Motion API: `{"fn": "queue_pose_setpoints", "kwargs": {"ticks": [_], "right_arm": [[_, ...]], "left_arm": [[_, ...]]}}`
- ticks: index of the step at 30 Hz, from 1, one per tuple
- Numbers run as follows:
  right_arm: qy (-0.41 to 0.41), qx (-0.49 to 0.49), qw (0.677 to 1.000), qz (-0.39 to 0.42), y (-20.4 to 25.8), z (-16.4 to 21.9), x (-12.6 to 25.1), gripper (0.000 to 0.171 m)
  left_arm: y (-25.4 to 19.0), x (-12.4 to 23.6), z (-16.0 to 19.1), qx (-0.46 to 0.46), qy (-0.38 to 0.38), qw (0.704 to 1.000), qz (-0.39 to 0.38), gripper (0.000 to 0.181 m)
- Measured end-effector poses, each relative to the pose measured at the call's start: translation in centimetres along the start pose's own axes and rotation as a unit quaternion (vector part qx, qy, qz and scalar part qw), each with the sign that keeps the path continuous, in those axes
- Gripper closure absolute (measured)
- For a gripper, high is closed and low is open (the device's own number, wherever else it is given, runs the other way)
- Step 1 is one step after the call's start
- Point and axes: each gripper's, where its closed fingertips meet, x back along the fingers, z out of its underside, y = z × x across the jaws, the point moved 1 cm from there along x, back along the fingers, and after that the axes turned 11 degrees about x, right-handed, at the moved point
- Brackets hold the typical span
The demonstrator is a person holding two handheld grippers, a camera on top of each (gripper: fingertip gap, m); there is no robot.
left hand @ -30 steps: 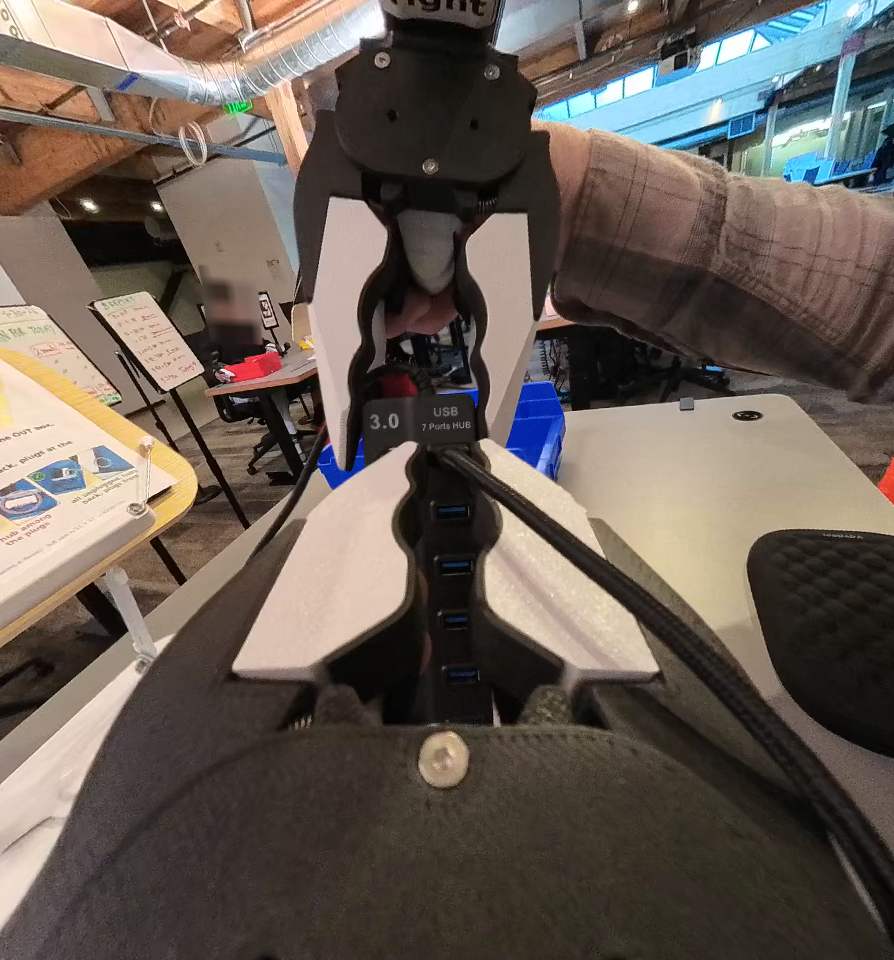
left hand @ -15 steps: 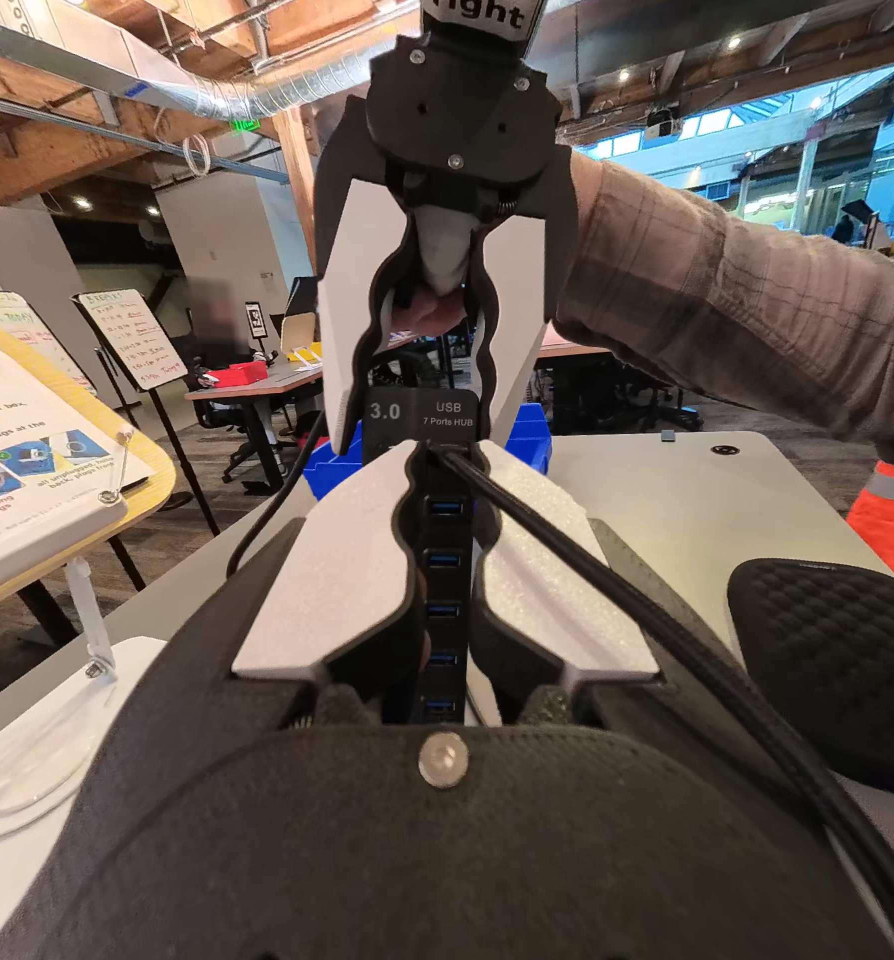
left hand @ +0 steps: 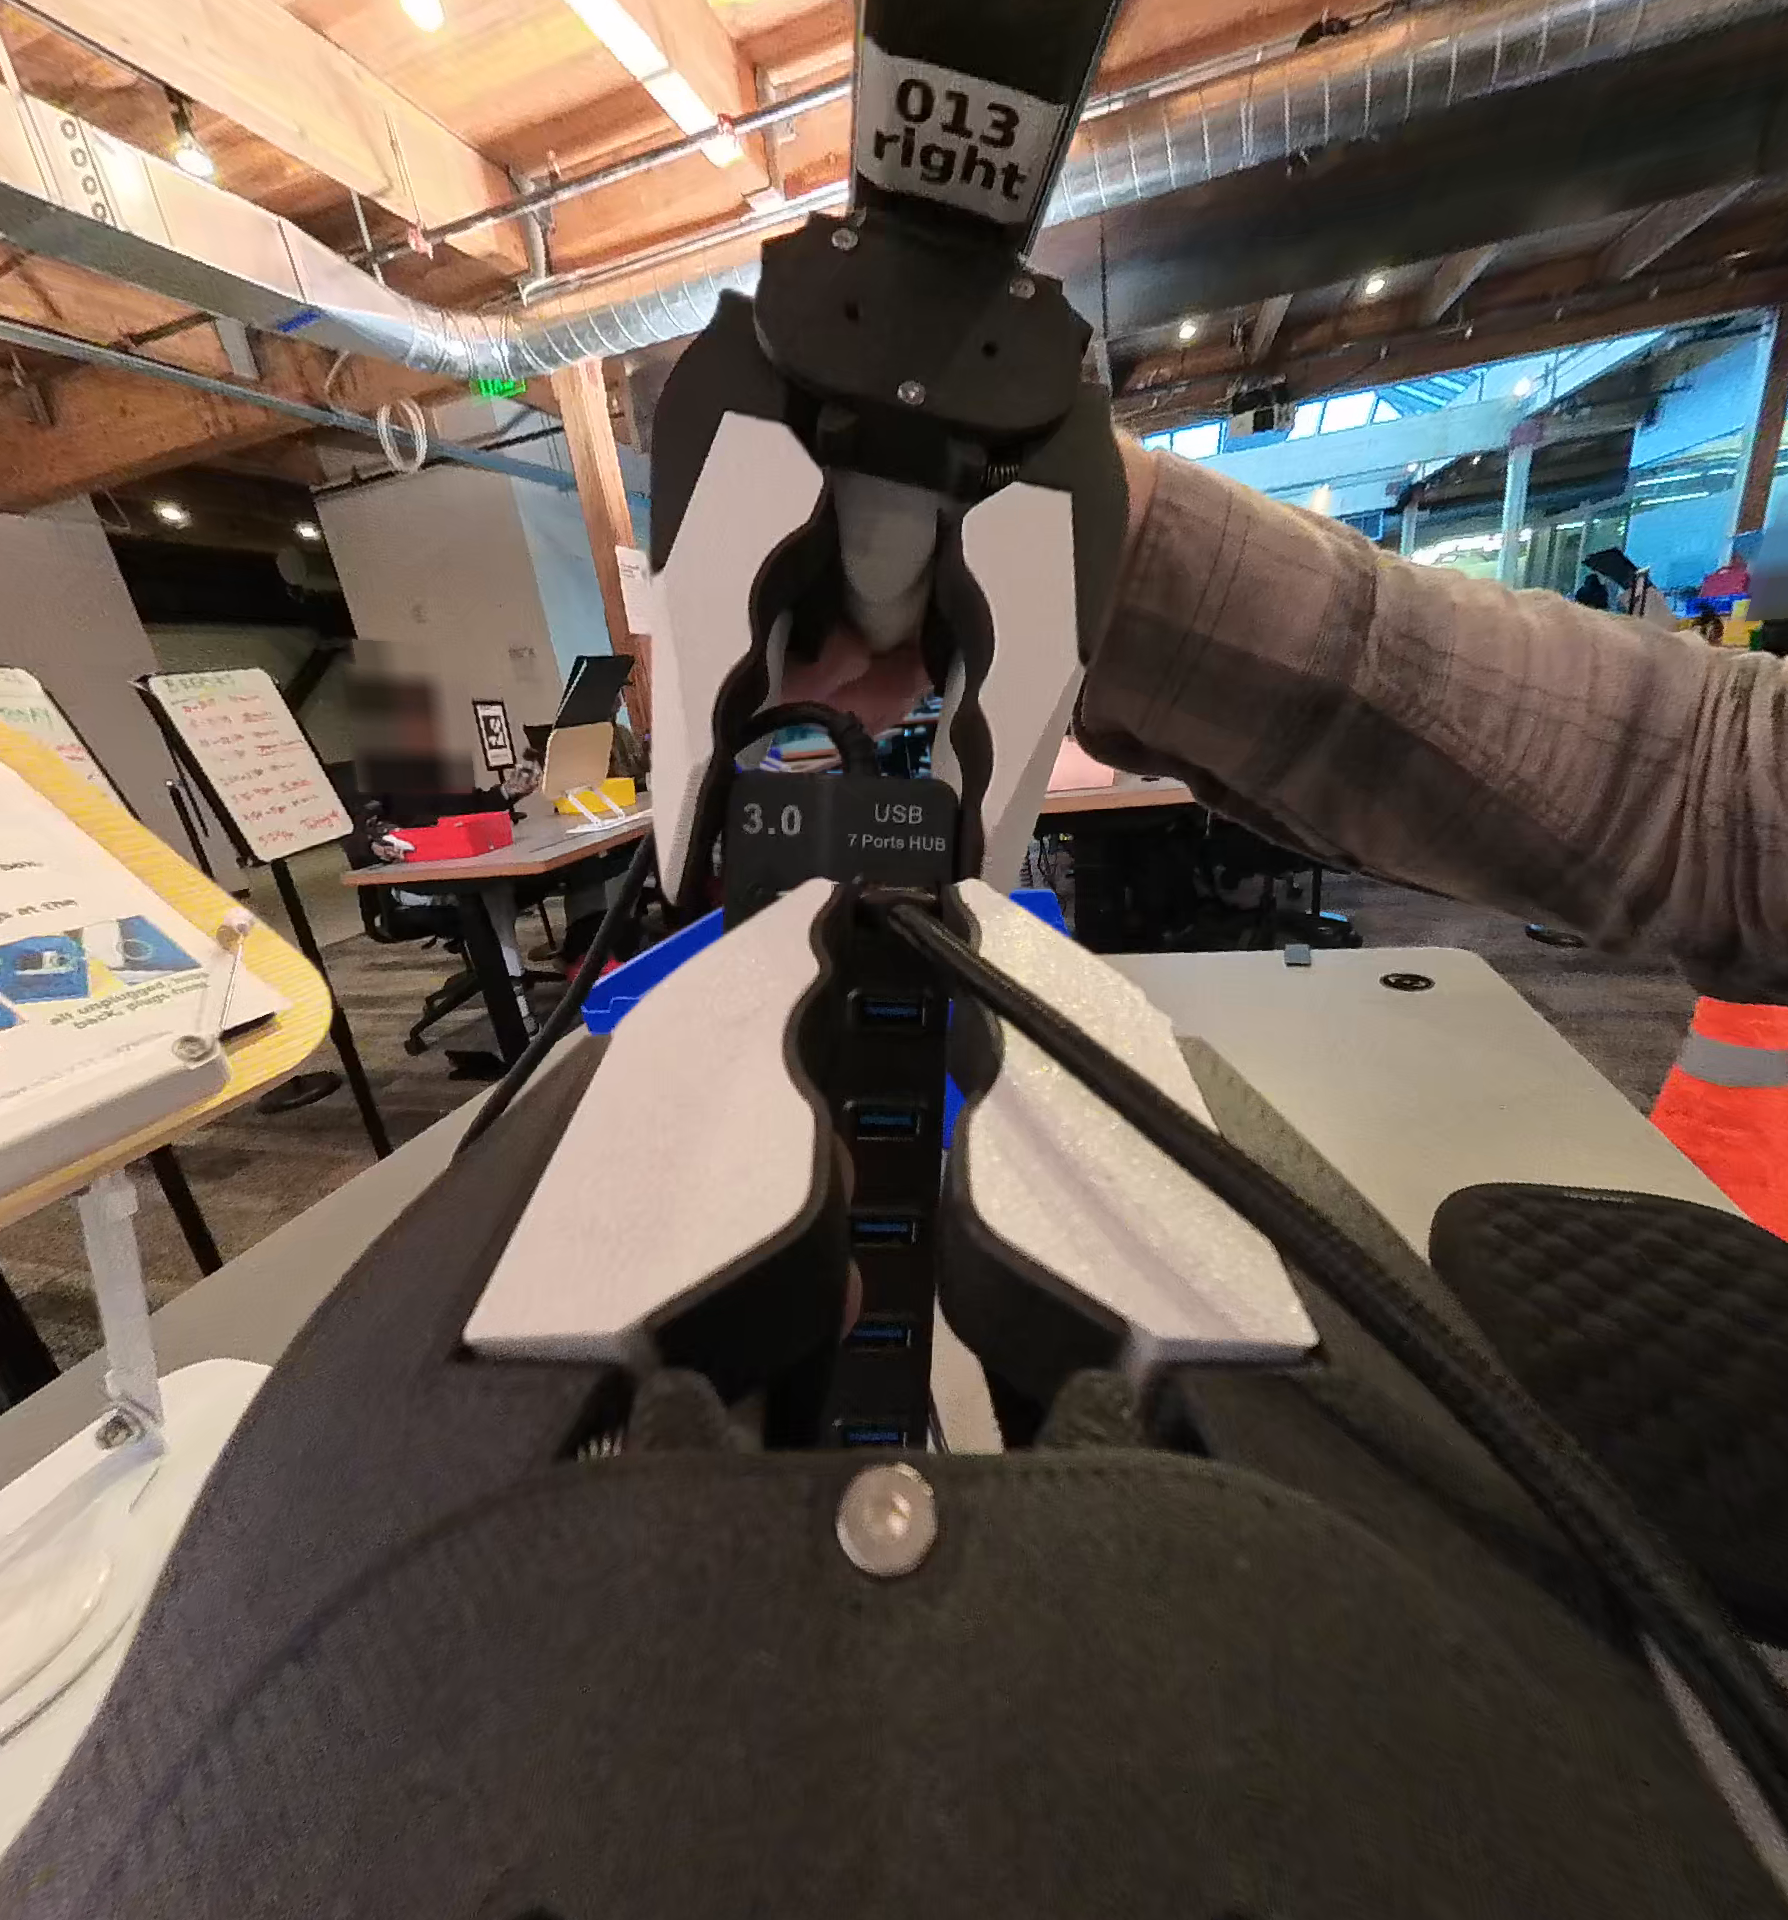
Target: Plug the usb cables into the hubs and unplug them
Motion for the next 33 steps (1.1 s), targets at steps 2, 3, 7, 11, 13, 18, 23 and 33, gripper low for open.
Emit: {"fn": "queue_pose_setpoints", "kwargs": {"ticks": [2,3,7,11,13,18,23,33], "right_arm": [[-0.007,0.0,1.0,0.001,-0.1,-0.2,0.0,0.121],[-0.011,-0.001,1.0,0.002,-0.1,-0.3,0.1,0.121],[-0.021,-0.008,1.0,0.006,-0.2,-0.4,0.0,0.121],[-0.036,-0.013,0.999,0.011,-0.3,-0.7,0.2,0.121],[-0.043,-0.014,0.999,0.016,-0.3,-0.8,0.2,0.121],[-0.064,-0.02,0.997,0.024,-0.4,-1.0,0.3,0.12],[-0.035,-0.016,0.999,0.022,-0.4,-0.8,0.2,0.12],[0.016,-0.028,0.999,-0.004,0.2,0.3,-0.5,0.12]], "left_arm": [[0.0,0.1,-0.1,-0.004,-0.007,1.0,0.004,0.166],[0.0,0.1,-0.2,-0.005,-0.011,1.0,0.004,0.166],[0.0,0.2,-0.2,-0.018,-0.022,1.0,-0.003,0.166],[-0.2,0.2,-0.4,-0.028,-0.035,0.999,-0.012,0.165],[-0.2,0.3,-0.5,-0.031,-0.04,0.999,-0.015,0.165],[-0.2,0.3,-0.7,-0.034,-0.042,0.998,-0.017,0.165],[-0.1,0.4,-0.8,-0.046,-0.028,0.998,-0.018,0.166],[0.0,0.1,0.4,-0.028,-0.016,0.999,-0.015,0.166]]}}
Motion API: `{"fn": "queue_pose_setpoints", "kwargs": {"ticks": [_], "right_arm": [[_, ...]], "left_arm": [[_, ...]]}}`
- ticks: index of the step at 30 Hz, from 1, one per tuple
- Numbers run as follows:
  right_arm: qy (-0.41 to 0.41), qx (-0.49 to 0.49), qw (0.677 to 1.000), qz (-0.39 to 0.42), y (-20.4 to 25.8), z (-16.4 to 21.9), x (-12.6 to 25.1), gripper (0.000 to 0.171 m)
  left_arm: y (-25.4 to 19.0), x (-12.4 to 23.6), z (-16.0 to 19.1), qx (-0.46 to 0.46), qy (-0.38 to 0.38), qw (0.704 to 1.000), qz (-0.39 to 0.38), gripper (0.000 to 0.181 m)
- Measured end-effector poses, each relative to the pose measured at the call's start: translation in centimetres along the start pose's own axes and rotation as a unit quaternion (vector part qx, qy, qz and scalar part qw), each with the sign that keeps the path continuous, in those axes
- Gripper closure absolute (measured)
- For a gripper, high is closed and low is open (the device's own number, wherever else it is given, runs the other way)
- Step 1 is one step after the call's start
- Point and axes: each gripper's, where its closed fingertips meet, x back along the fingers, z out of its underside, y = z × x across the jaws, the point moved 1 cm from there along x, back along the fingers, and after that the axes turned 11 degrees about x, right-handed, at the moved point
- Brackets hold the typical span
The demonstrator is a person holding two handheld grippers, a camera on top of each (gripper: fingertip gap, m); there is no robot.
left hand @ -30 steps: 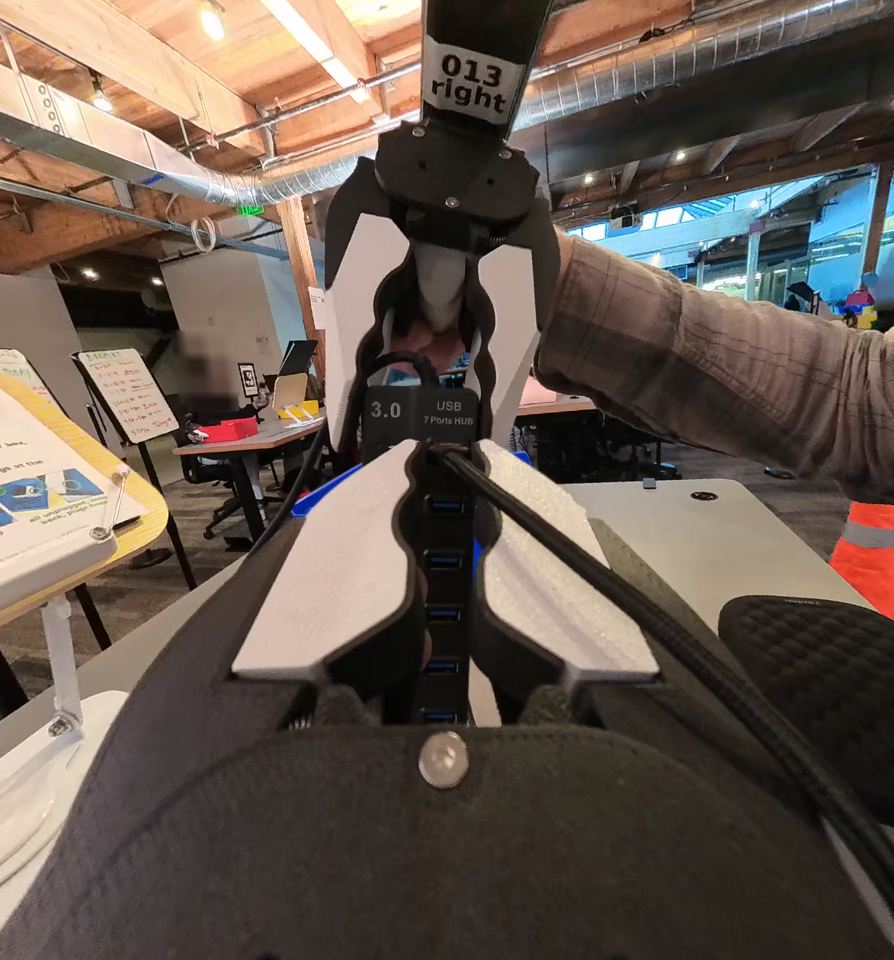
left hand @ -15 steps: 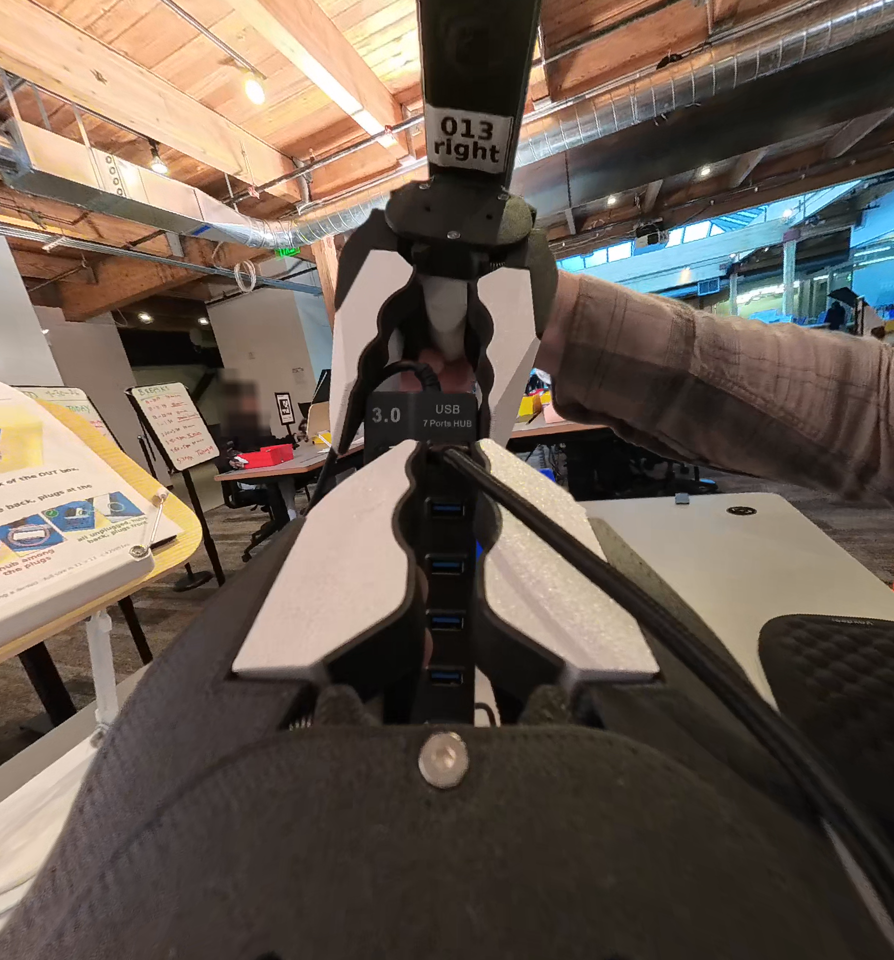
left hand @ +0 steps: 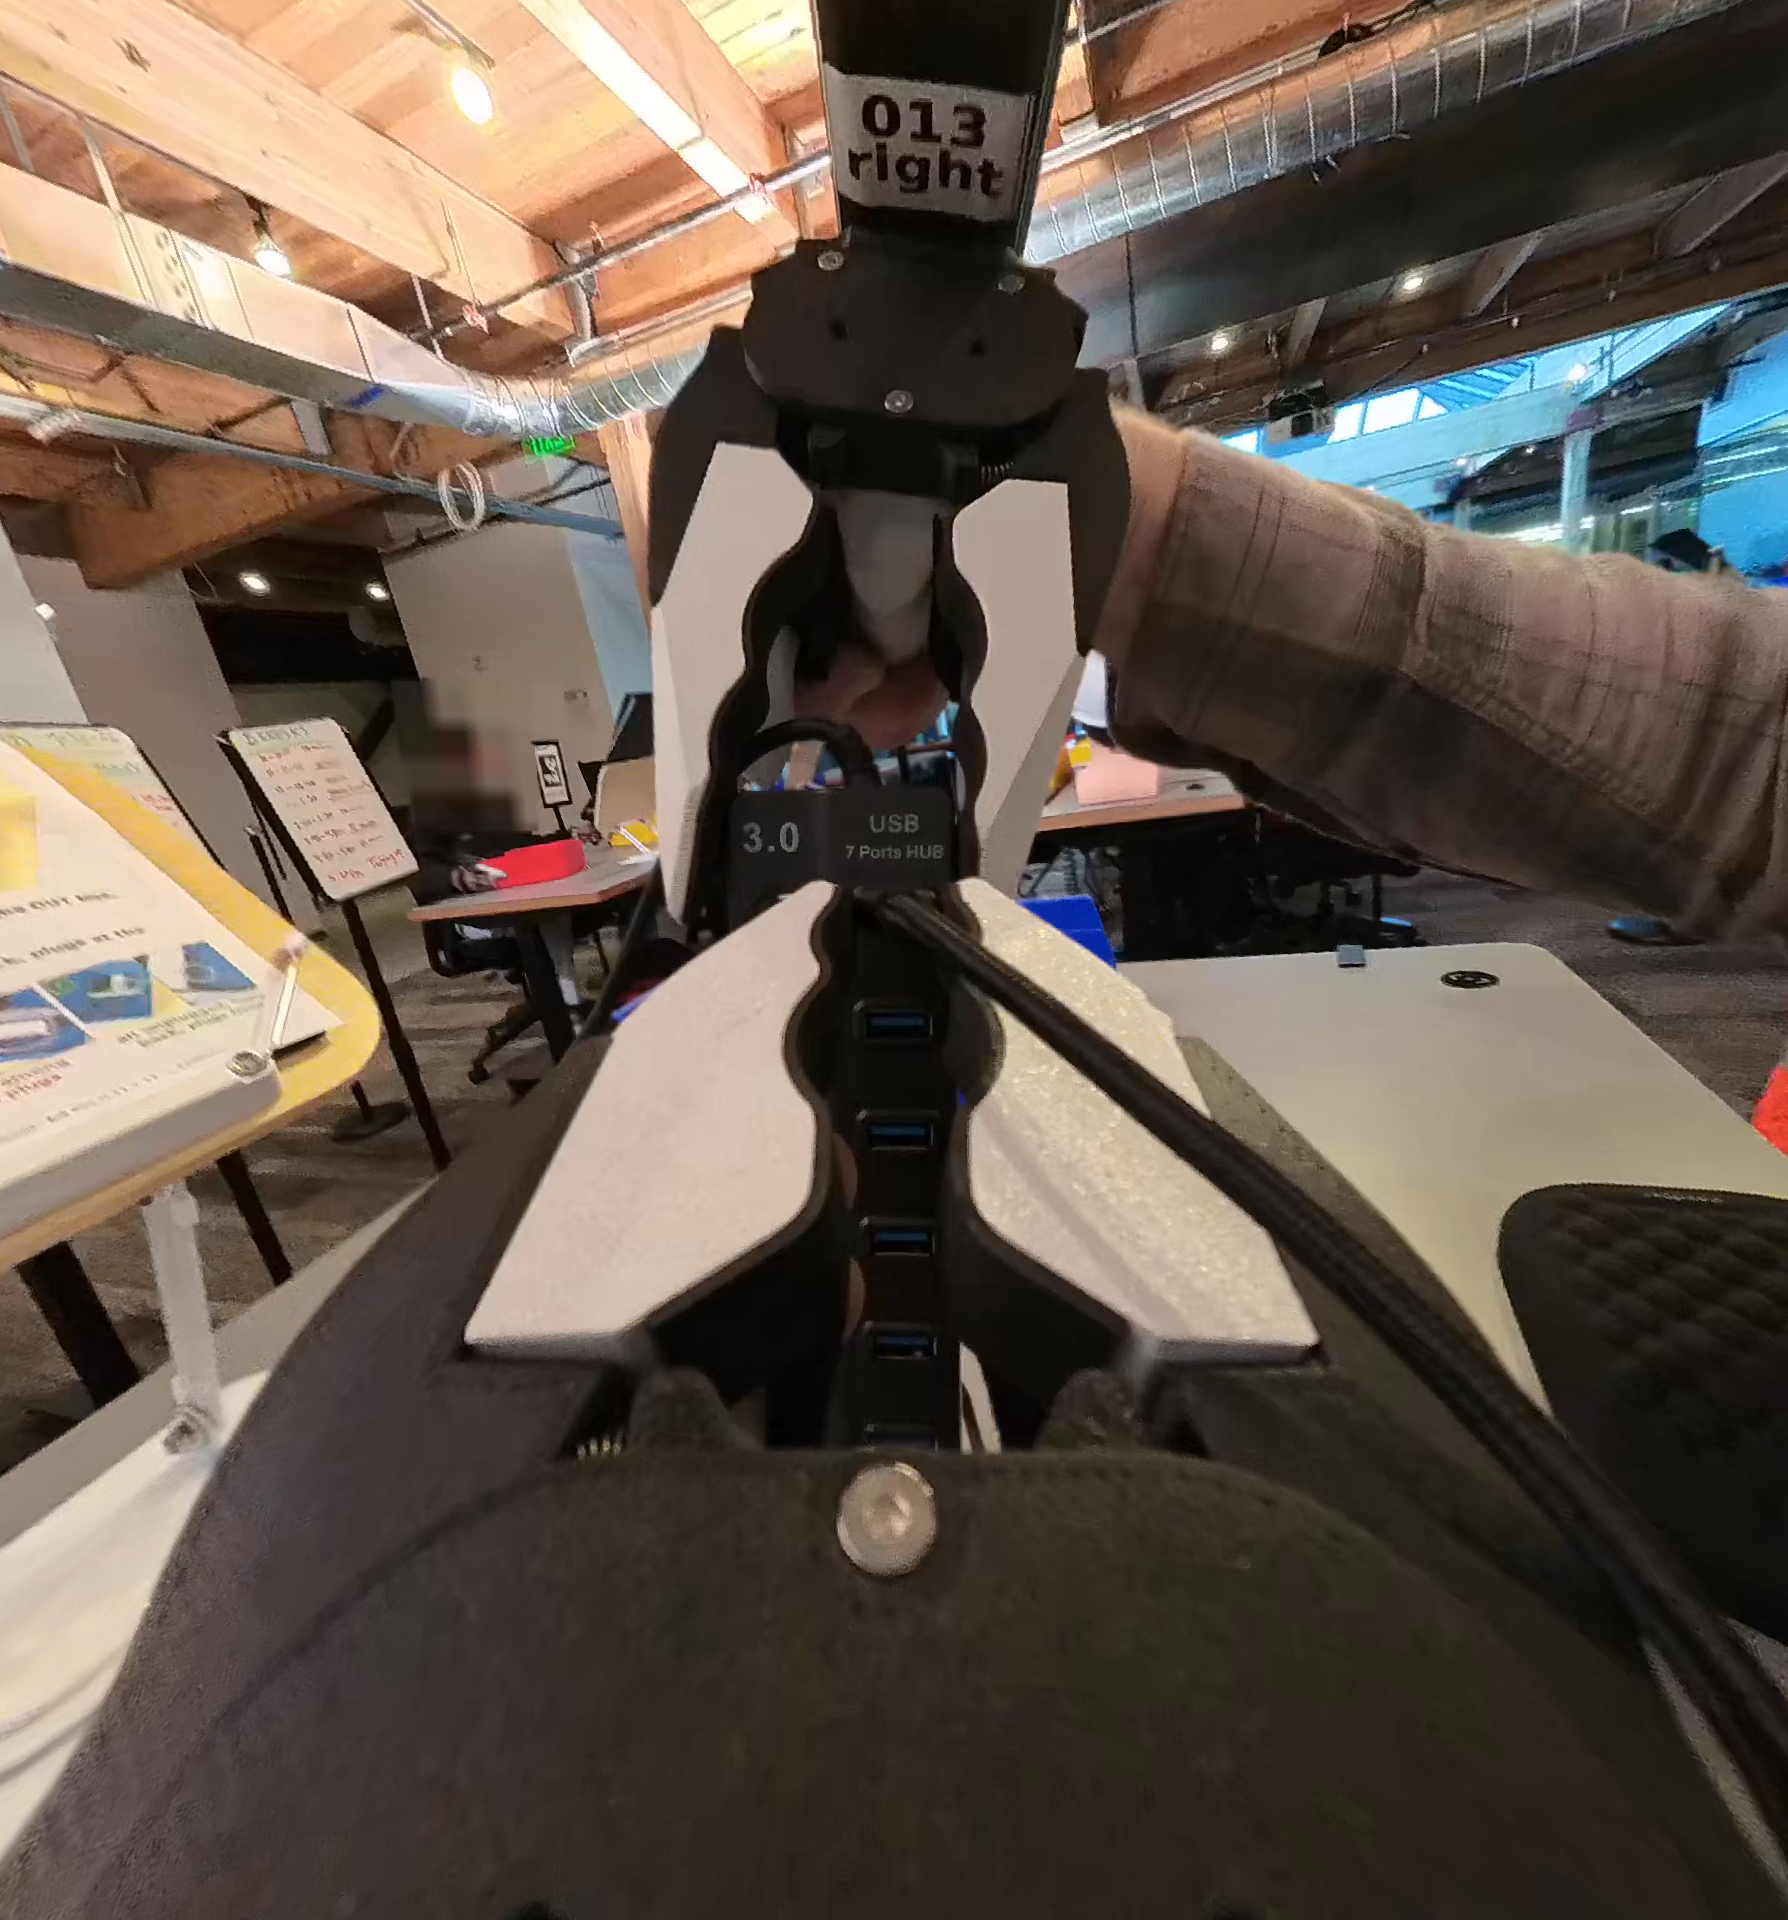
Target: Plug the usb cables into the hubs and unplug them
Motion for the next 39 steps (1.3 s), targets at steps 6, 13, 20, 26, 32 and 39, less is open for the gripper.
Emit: {"fn": "queue_pose_setpoints", "kwargs": {"ticks": [6,13,20,26,32,39], "right_arm": [[0.039,-0.023,0.999,-0.022,0.5,1.9,-1.6,0.121],[0.061,-0.041,0.996,-0.049,0.6,3.4,-3.4,0.12],[0.069,-0.053,0.994,-0.066,0.8,4.6,-4.8,0.12],[0.086,-0.059,0.992,-0.078,0.8,5.2,-5.9,0.121],[0.097,-0.056,0.99,-0.087,0.6,4.8,-6.3,0.121],[0.11,-0.057,0.99,-0.074,0.0,4.6,-6.7,0.112]], "left_arm": [[0.7,0.0,2.4,0.03,0.012,0.999,0.008,0.165],[1.7,0.3,4.3,0.057,0.026,0.998,0.018,0.165],[2.4,0.6,6.0,0.07,0.043,0.996,0.021,0.165],[2.9,0.9,6.9,0.081,0.056,0.995,0.029,0.165],[3.2,1.6,7.0,0.094,0.062,0.992,0.056,0.165],[3.5,2.0,7.0,0.091,0.068,0.991,0.065,0.165]]}}
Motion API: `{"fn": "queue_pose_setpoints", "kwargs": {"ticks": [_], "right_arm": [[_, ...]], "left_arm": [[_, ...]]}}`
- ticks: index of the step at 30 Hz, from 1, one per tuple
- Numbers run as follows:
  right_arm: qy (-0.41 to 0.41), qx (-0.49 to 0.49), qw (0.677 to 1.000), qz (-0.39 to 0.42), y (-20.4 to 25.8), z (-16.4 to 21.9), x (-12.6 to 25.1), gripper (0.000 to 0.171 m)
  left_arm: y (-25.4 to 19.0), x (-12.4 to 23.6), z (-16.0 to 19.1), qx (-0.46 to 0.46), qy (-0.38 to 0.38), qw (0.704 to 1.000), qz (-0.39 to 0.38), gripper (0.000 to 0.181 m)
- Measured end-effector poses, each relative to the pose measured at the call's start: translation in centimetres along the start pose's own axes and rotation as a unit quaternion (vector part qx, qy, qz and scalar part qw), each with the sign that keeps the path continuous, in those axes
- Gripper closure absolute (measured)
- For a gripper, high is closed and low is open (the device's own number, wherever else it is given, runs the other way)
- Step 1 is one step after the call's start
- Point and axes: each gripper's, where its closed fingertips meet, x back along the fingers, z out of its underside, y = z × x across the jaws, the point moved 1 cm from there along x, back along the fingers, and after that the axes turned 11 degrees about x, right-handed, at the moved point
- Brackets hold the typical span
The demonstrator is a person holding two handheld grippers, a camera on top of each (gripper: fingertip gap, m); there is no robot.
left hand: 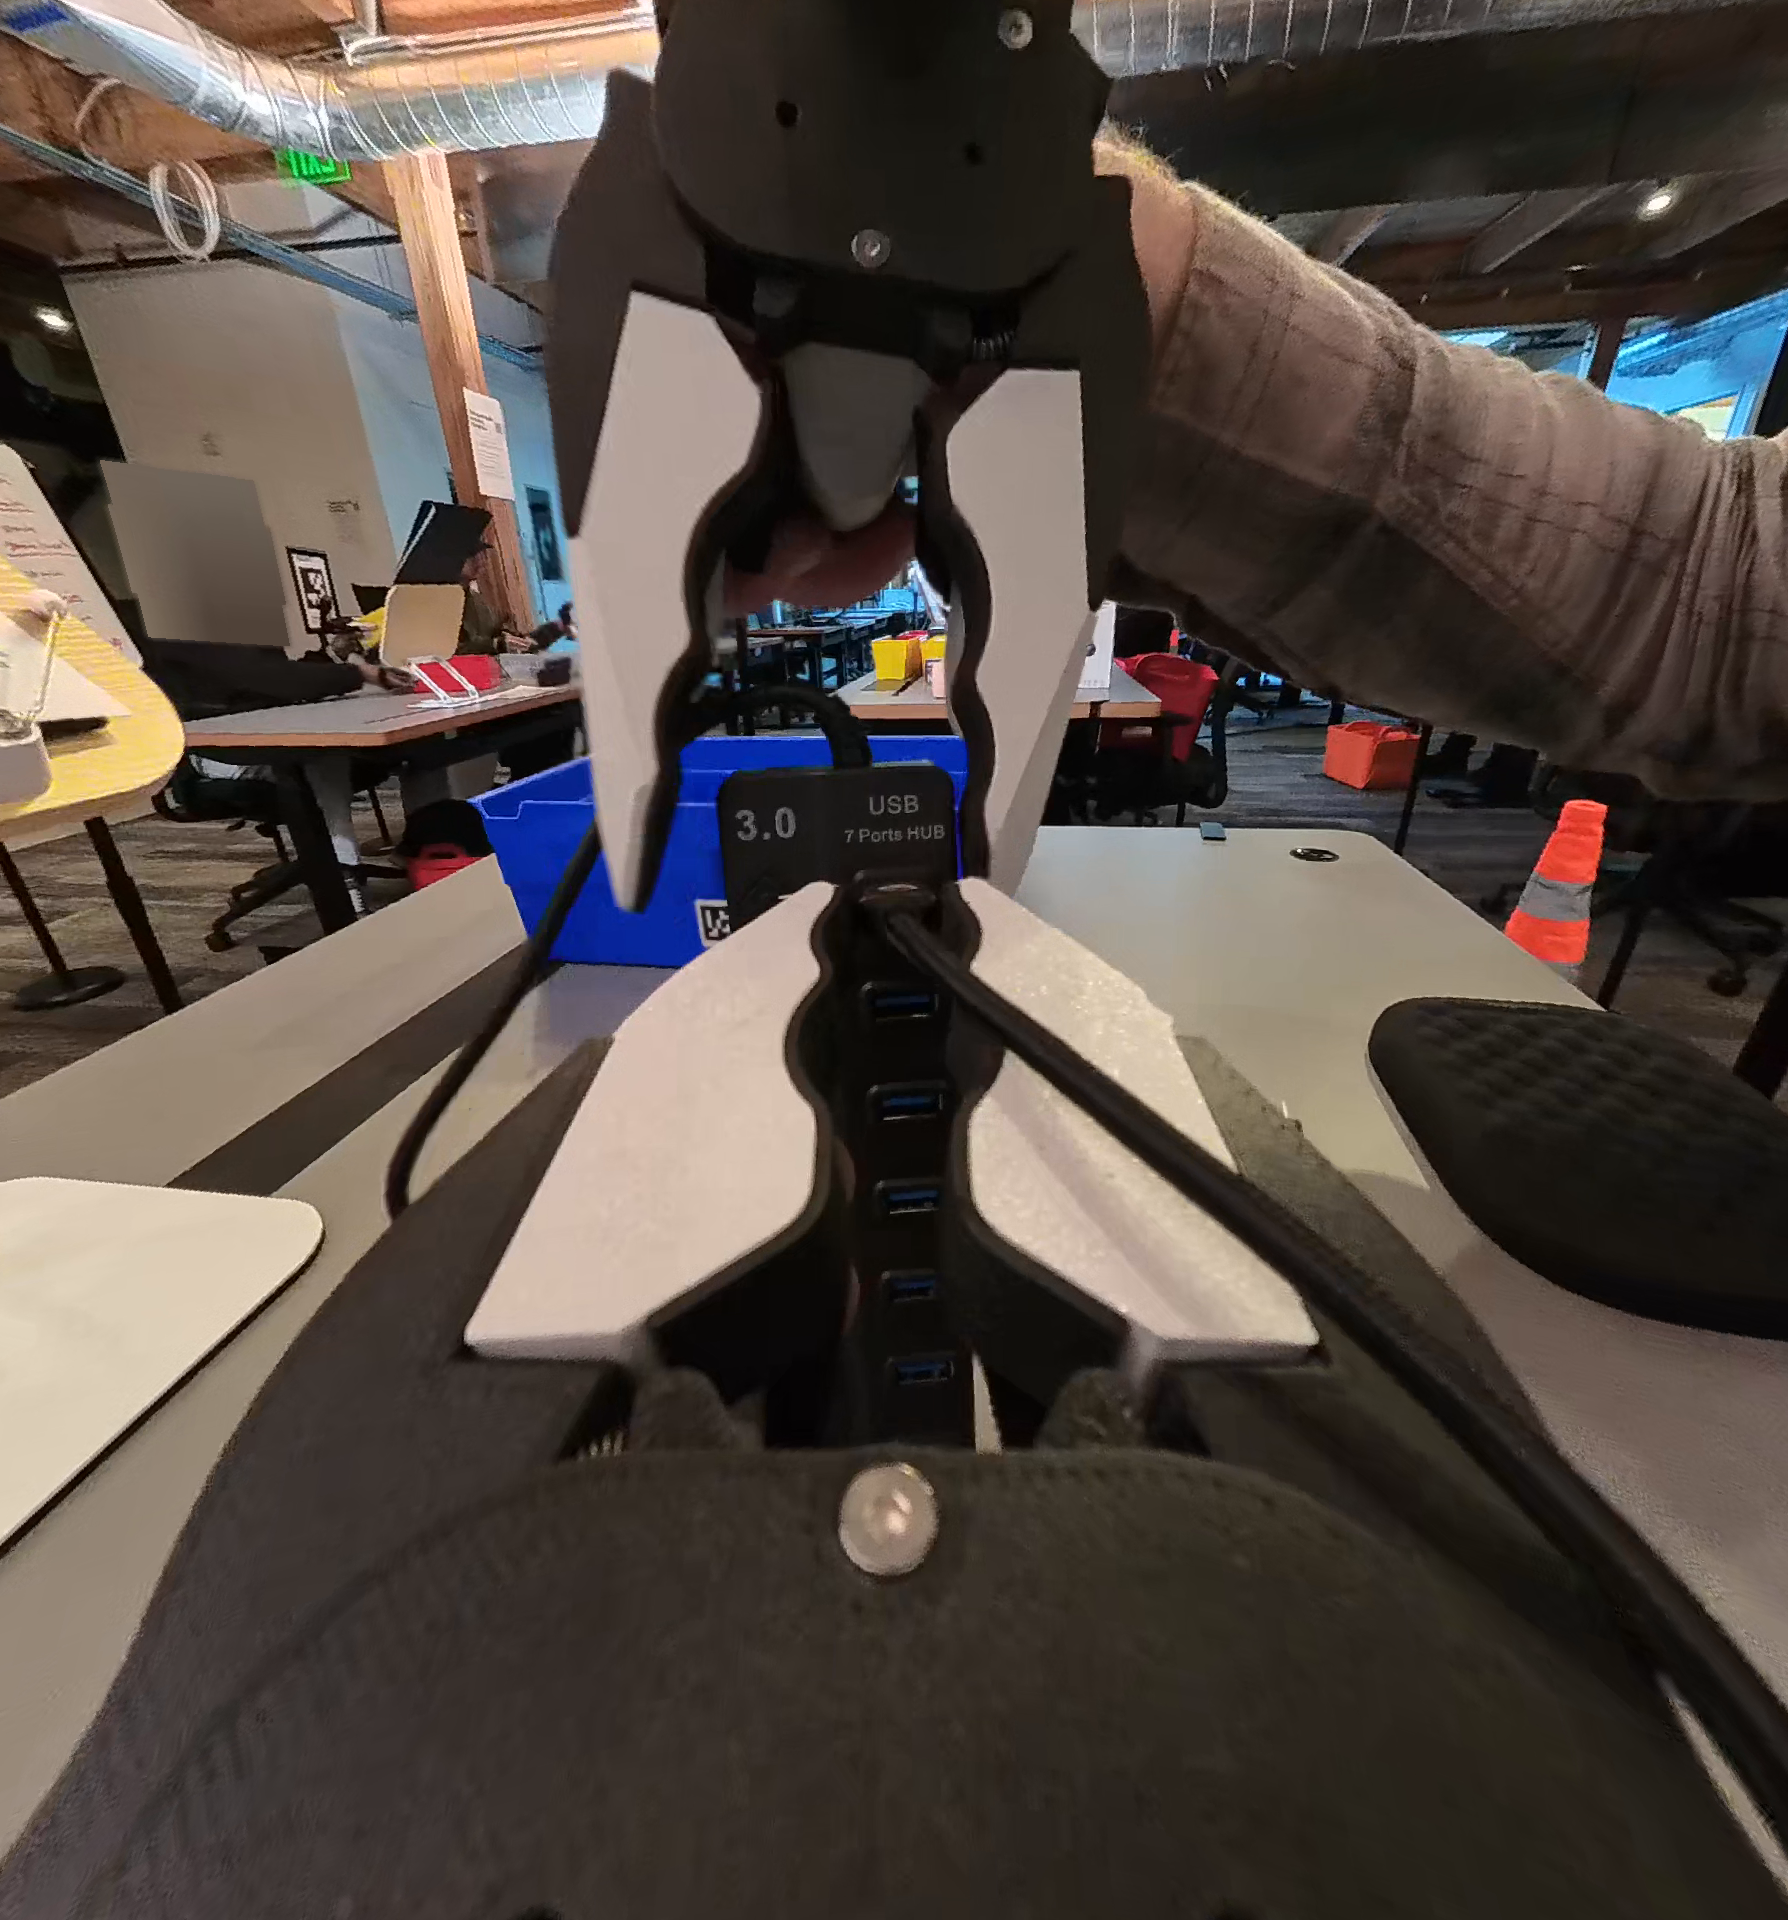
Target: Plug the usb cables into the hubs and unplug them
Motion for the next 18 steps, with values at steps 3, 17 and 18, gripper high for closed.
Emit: {"fn": "queue_pose_setpoints", "kwargs": {"ticks": [3,17,18], "right_arm": [[0.017,-0.014,1.0,-0.003,0.2,0.8,-0.2,0.089],[0.02,0.007,0.999,-0.036,1.3,1.4,-2.5,0.111],[0.011,0.006,1.0,-0.027,1.1,1.2,-2.1,0.112]], "left_arm": [[-0.2,-0.1,0.1,-0.005,0.004,1.0,0.0,0.165],[-0.5,-0.5,-0.3,-0.031,0.009,0.999,-0.01,0.165],[-0.5,-0.6,-0.8,-0.038,0.006,0.999,-0.018,0.165]]}}
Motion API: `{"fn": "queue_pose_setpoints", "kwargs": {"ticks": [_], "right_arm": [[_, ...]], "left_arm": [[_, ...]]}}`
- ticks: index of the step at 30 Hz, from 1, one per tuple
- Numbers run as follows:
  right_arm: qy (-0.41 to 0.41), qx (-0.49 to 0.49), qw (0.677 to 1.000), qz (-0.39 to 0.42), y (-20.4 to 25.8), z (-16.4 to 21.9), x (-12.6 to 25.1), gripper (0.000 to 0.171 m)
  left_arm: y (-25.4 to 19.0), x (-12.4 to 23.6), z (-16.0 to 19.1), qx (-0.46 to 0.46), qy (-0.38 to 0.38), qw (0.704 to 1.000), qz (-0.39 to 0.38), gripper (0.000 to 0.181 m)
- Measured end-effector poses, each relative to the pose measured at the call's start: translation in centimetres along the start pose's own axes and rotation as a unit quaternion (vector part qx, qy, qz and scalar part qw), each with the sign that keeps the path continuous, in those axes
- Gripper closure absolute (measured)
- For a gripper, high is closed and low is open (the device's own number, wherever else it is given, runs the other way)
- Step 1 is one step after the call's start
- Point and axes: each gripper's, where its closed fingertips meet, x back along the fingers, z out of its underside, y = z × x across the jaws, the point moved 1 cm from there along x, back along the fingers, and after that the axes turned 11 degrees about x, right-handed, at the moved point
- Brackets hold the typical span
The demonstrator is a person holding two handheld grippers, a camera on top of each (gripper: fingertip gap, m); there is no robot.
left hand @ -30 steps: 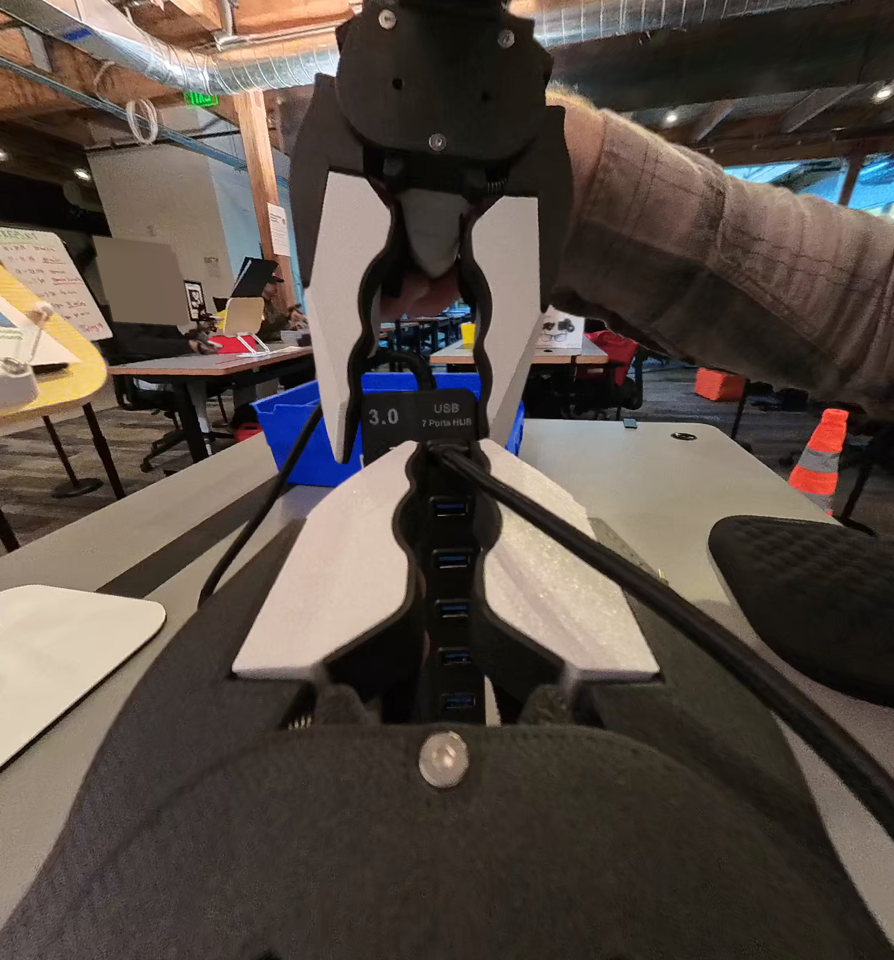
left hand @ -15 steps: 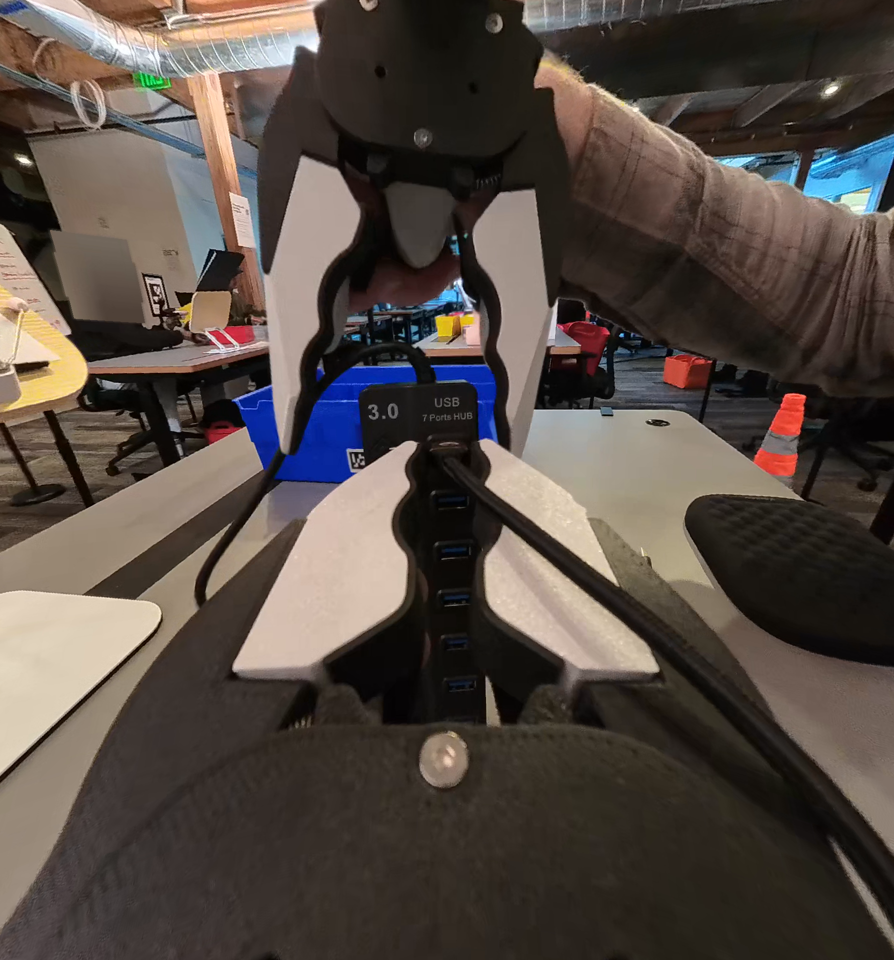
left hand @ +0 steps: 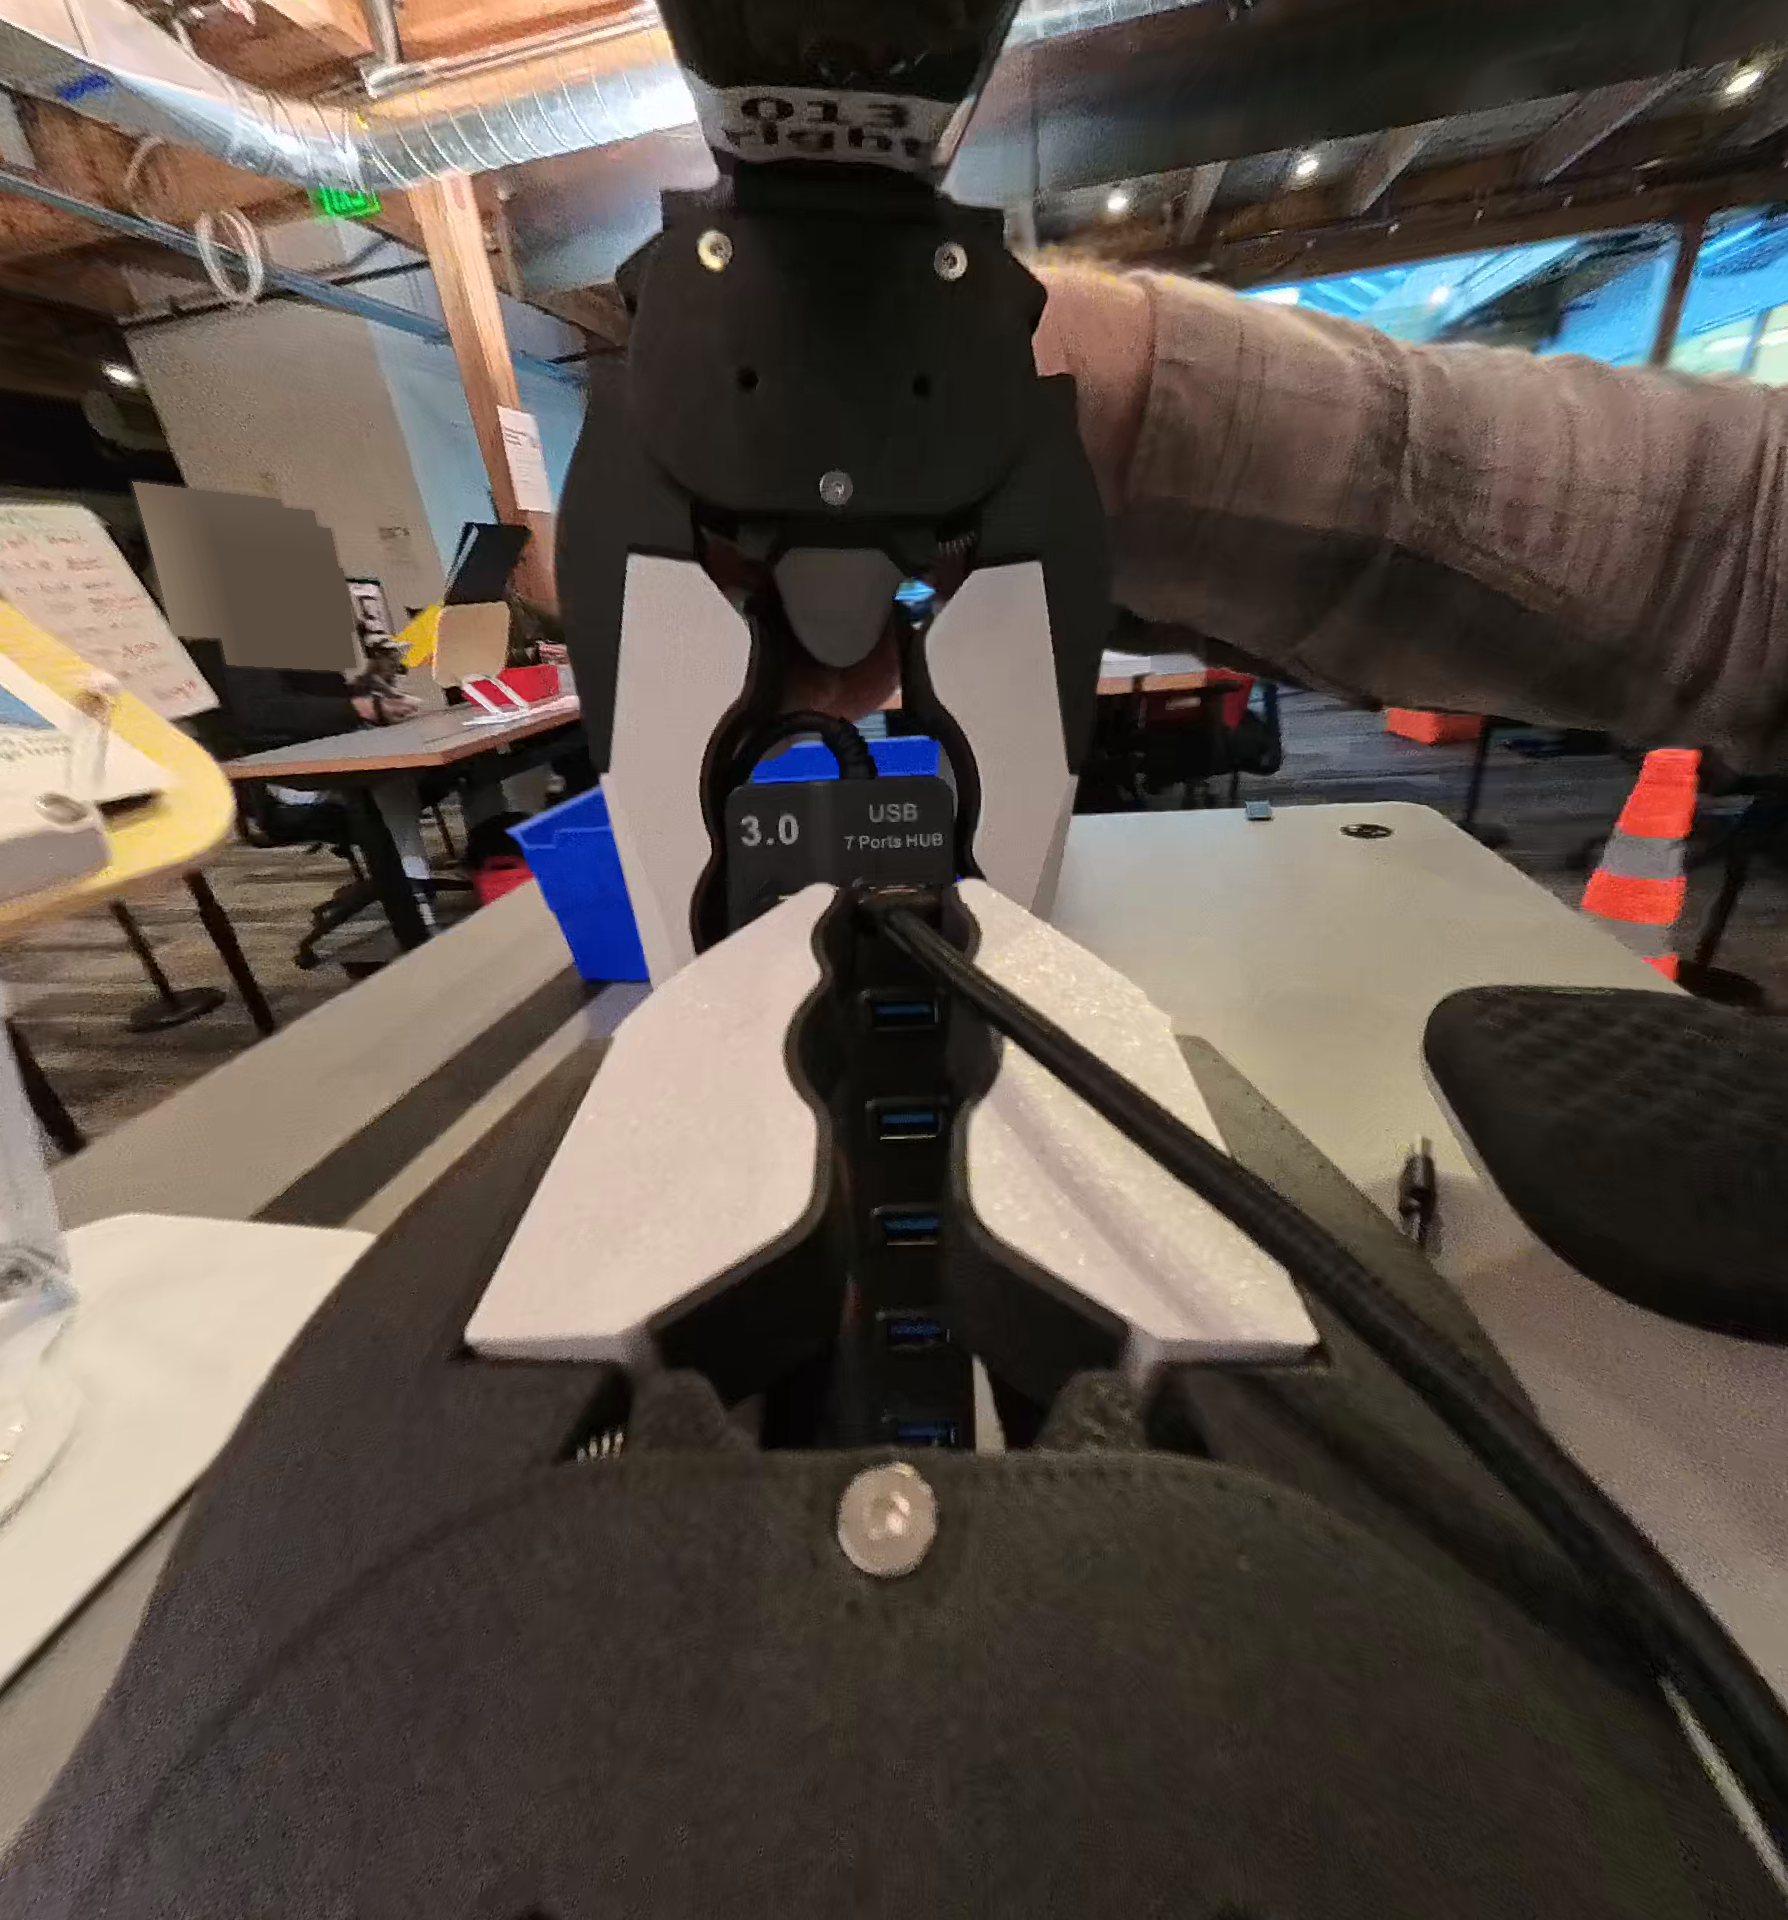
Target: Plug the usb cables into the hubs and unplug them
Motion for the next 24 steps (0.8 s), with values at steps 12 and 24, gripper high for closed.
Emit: {"fn": "queue_pose_setpoints", "kwargs": {"ticks": [12,24], "right_arm": [[-0.105,0.03,0.991,0.074,-0.5,-2.2,6.1,0.111],[-0.062,0.049,0.993,0.086,-0.2,-2.0,9.3,0.11]], "left_arm": [[-1.8,-1.6,-5.9,-0.048,0.014,0.996,-0.072,0.165],[-2.8,-2.9,-8.3,-0.041,0.007,0.993,-0.107,0.166]]}}
